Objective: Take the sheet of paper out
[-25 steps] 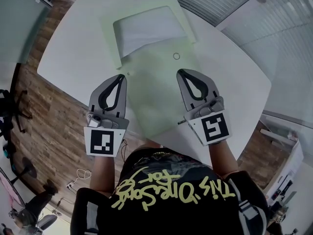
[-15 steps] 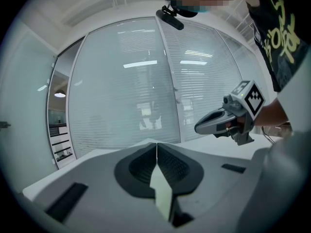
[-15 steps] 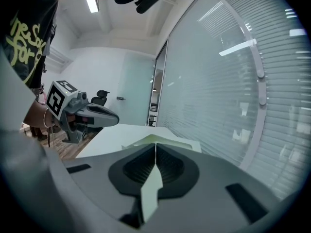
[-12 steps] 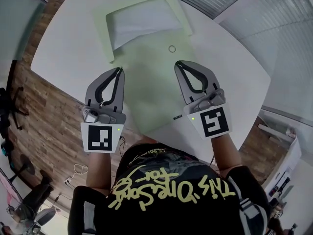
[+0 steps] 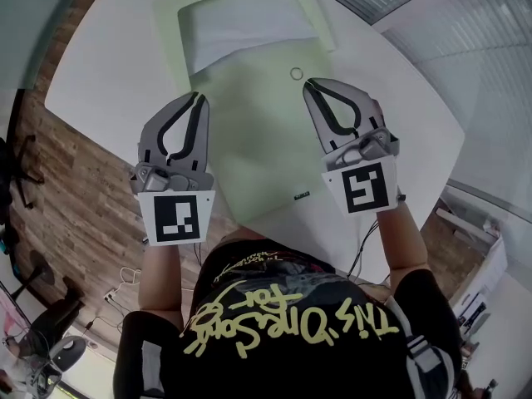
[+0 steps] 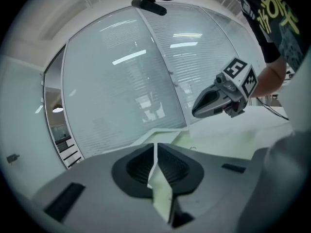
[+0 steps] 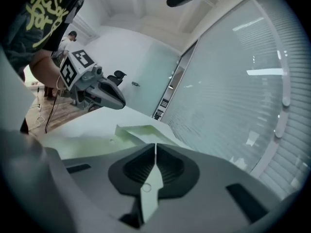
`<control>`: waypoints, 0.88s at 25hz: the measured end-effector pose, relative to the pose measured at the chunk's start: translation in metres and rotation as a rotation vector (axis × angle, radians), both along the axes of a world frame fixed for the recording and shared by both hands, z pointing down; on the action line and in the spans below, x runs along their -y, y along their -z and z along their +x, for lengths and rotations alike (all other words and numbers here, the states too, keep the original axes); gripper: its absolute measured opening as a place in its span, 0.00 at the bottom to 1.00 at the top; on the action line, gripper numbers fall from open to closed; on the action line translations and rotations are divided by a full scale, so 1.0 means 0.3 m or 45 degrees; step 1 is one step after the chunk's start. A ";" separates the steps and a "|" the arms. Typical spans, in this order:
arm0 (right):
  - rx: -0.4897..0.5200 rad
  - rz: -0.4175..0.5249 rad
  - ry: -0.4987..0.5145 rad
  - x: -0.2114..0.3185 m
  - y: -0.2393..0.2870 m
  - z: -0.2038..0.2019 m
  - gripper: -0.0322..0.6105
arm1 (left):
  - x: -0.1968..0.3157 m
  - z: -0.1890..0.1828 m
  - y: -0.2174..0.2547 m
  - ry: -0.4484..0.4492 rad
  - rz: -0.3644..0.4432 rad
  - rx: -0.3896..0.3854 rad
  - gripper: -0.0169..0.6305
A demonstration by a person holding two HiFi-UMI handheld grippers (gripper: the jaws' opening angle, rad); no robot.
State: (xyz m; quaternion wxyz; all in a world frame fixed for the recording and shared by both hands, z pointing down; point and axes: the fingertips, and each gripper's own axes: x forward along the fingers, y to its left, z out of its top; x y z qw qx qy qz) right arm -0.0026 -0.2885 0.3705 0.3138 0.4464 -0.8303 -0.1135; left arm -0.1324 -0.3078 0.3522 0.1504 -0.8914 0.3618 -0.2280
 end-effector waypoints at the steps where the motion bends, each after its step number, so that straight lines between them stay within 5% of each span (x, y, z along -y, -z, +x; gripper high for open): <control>1: -0.023 0.003 0.015 0.008 -0.014 0.001 0.07 | 0.005 0.003 -0.008 0.005 0.000 0.015 0.05; 8: -0.161 0.009 0.096 0.056 -0.084 0.003 0.07 | 0.027 -0.010 -0.075 0.053 -0.024 0.141 0.07; 11: -0.209 0.019 0.117 0.088 -0.112 0.008 0.19 | 0.041 0.002 -0.109 0.037 -0.031 0.214 0.16; 14: -0.235 0.029 0.107 0.131 -0.155 0.018 0.21 | 0.052 0.024 -0.142 0.028 -0.028 0.266 0.18; 22: -0.515 0.151 0.168 0.208 -0.236 0.006 0.27 | 0.110 0.052 -0.210 0.051 0.029 0.436 0.24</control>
